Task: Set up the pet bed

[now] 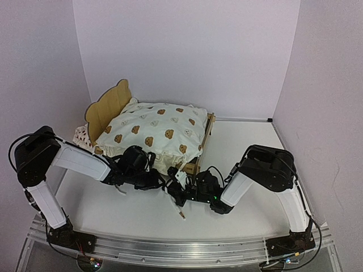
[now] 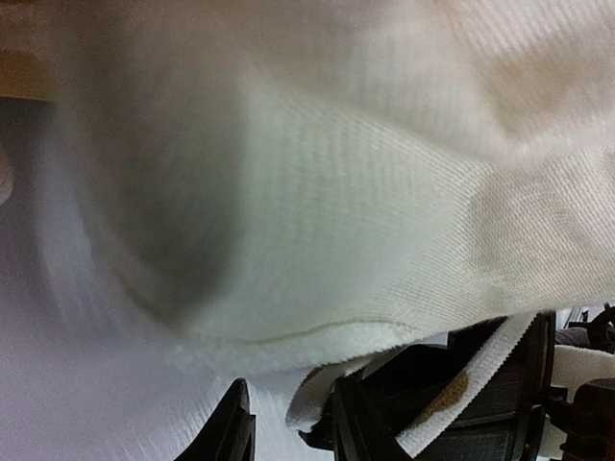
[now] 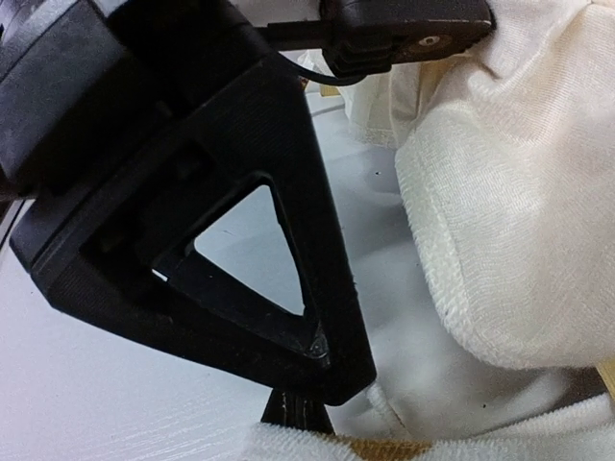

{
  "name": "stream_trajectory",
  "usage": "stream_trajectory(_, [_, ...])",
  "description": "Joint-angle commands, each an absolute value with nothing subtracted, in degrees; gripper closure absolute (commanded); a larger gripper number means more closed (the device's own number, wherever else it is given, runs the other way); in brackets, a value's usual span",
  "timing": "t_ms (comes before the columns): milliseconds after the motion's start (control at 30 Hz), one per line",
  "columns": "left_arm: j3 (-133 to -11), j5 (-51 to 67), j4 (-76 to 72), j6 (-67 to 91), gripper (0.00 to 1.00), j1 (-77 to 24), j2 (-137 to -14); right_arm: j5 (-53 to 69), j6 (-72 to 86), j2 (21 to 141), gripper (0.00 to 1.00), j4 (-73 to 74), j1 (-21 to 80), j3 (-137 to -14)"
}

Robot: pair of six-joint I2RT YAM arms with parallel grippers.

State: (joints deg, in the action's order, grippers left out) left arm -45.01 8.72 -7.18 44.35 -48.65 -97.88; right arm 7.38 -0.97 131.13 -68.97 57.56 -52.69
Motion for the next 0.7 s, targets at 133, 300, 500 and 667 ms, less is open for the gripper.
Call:
stream_trajectory(133, [-46.4,13.6,-12.8,42.5,0.81,-47.6,-101.2,9.4,-0.4,129.1,1.0,-71.5,58.0,-53.3])
stream_trajectory(300, [-46.0,15.3,-13.8,42.7,0.99,-47.5,-101.1,9.3,-0.4,129.3,1.0,-71.5,58.0,-53.5])
stream_trajectory(500, [-44.5,16.1,-14.7,43.4,1.0,-47.6,-99.0,8.3,-0.4,129.2,1.0,-71.5,58.0,-53.4])
stream_trajectory(667, [-44.8,15.5,-13.5,43.1,1.0,-47.6,-96.1,1.5,2.2,126.3,0.76,-71.3,58.7,-50.3])
